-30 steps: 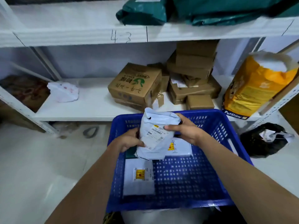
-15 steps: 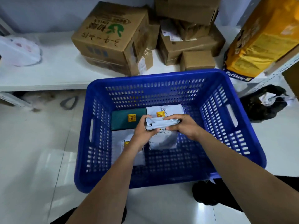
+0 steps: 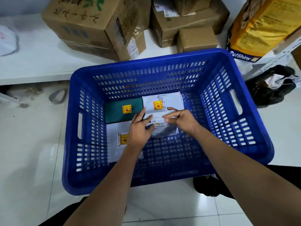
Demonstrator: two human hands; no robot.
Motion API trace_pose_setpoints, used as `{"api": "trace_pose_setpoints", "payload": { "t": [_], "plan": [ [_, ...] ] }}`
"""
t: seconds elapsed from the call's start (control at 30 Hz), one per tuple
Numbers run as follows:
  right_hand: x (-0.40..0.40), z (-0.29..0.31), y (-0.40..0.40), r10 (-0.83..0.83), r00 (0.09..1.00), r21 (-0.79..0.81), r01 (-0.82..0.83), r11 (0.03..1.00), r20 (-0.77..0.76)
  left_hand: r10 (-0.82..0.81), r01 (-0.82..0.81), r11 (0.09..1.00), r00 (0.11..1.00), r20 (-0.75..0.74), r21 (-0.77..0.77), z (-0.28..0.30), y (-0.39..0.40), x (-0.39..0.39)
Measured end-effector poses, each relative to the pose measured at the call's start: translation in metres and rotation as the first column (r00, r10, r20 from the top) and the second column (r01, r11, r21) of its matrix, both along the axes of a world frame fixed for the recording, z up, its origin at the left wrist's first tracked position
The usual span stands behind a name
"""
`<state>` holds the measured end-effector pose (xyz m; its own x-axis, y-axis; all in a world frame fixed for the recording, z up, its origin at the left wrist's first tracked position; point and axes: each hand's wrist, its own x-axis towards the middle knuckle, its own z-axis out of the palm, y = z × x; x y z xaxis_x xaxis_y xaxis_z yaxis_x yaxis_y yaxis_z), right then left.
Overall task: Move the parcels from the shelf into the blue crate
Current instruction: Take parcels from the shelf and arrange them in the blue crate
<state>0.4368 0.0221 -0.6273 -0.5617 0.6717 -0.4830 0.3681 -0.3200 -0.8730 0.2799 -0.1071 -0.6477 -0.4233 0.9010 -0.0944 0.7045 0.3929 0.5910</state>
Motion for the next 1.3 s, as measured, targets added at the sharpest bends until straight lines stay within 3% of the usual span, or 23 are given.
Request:
{"api": "trace_pose_setpoints", "payload": {
  "t": [0.07, 0.17, 0.4, 0.53, 0.6, 0.67, 0.7, 0.77, 0.83, 0.9, 1.03, 1.13, 1.23, 1.3],
  "plan": [
    [0.006, -0.002, 0.001, -0.008, 1.0, -0.027, 0.008, 1.0, -0.006, -0.077, 0.102, 0.989, 0.973, -0.219, 0.103, 0.007, 0.007, 0.011],
    [0.012, -0.003, -0.002, 0.0, 1.0, -0.047, -0.001, 0.999, -0.021, -0.151, 0.209, 0.971, 0.916, -0.371, 0.12, 0.02, 0.026, 0.029],
    [0.025, -0.006, 0.0, -0.053, 0.997, 0.003, 0.052, 0.999, 0.063, -0.217, 0.13, 0.966, 0.879, -0.425, -0.224, 0.008, 0.055, 0.051],
    [0.024, 0.013, 0.007, 0.085, 0.984, -0.087, -0.072, 0.994, 0.157, -0.227, 0.111, 0.948, 0.893, -0.388, -0.299, -0.005, 0.041, 0.055],
    [0.017, 0.015, 0.005, -0.046, 0.979, 0.124, 0.021, 0.992, 0.2, -0.231, 0.111, 0.943, 0.896, -0.38, -0.313, -0.007, 0.04, 0.057],
    [0.006, 0.01, -0.003, -0.265, 0.937, 0.536, 0.107, 0.837, 0.228, -0.243, 0.106, 0.933, 0.891, -0.384, -0.345, -0.007, 0.044, 0.057],
    [0.0, 0.006, -0.008, -0.291, 0.914, 0.679, 0.024, 0.734, 0.282, -0.257, 0.107, 0.923, 0.885, -0.388, -0.368, -0.007, 0.047, 0.057],
    [-0.015, -0.007, -0.019, -0.251, 0.845, 0.744, -0.23, 0.628, 0.473, -0.291, 0.125, 0.909, 0.874, -0.39, -0.399, -0.007, 0.05, 0.058],
    [-0.026, -0.017, -0.026, -0.219, 0.768, 0.67, -0.336, 0.662, 0.602, -0.307, 0.146, 0.9, 0.882, -0.357, -0.411, -0.007, 0.051, 0.058],
    [-0.033, -0.027, -0.025, -0.224, 0.724, 0.596, -0.307, 0.742, 0.652, -0.29, 0.15, 0.91, 0.896, -0.337, -0.386, -0.014, 0.051, 0.053],
    [-0.035, -0.029, -0.02, -0.327, 0.748, 0.479, 0.014, 0.878, 0.578, -0.17, 0.151, 0.985, 0.927, -0.334, -0.083, -0.03, 0.048, 0.051],
    [-0.035, -0.019, -0.022, -0.434, 0.726, 0.374, 0.258, 0.891, 0.533, 0.221, -0.22, 0.973, 0.975, -0.02, 0.065, -0.03, 0.046, 0.06],
    [-0.035, -0.016, -0.016, -0.423, 0.711, 0.245, 0.346, 0.906, 0.562, 0.486, -0.498, 0.867, 0.842, 0.234, -0.006, -0.026, 0.053, 0.063],
    [-0.032, -0.017, -0.007, -0.324, 0.768, 0.069, 0.346, 0.936, 0.552, 0.578, -0.589, 0.804, 0.737, 0.352, -0.085, -0.022, 0.057, 0.061]
  ]
}}
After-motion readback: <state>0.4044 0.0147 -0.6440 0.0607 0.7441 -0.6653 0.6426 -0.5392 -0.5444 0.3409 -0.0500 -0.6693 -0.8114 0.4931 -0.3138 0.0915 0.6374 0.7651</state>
